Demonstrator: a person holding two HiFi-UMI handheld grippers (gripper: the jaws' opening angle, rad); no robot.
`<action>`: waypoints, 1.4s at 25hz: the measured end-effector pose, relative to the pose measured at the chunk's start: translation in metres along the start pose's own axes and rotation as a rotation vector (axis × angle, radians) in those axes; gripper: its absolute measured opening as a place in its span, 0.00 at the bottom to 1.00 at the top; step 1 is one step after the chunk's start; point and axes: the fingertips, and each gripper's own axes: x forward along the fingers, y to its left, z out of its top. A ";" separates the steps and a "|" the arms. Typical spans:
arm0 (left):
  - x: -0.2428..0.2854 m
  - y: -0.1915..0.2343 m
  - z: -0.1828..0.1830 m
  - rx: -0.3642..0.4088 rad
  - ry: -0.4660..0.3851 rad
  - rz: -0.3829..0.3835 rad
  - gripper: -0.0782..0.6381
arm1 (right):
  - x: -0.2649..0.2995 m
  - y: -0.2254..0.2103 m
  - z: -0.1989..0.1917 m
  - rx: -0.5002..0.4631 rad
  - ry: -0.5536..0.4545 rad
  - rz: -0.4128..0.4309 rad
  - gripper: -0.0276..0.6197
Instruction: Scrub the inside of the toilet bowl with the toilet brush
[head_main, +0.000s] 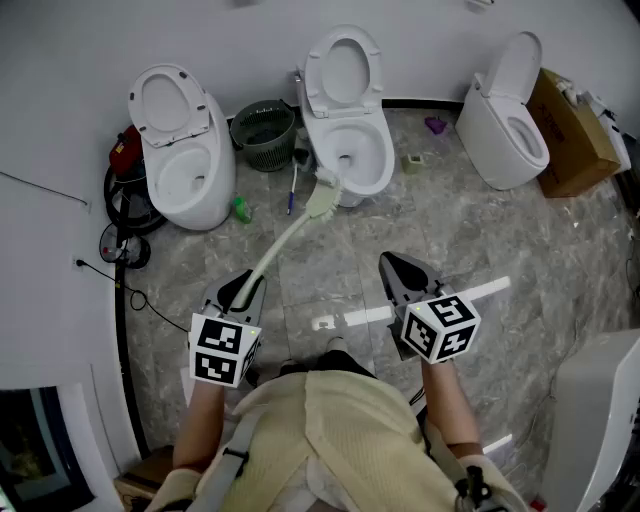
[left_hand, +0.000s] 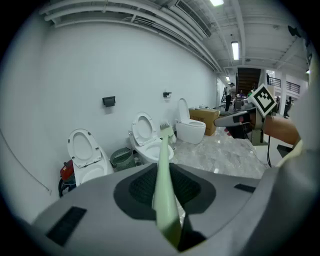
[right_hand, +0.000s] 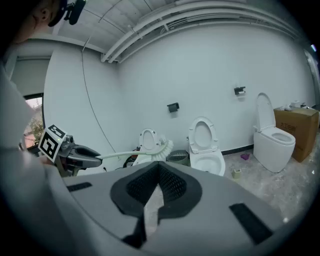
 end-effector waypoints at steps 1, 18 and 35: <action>0.005 -0.004 0.001 0.000 0.004 0.002 0.22 | -0.001 -0.005 -0.001 0.007 0.002 0.004 0.06; 0.099 -0.009 0.014 0.022 0.087 -0.049 0.22 | 0.029 -0.067 -0.013 0.060 0.072 0.010 0.07; 0.272 0.117 0.079 0.119 0.152 -0.158 0.22 | 0.210 -0.158 0.080 0.054 0.141 -0.075 0.07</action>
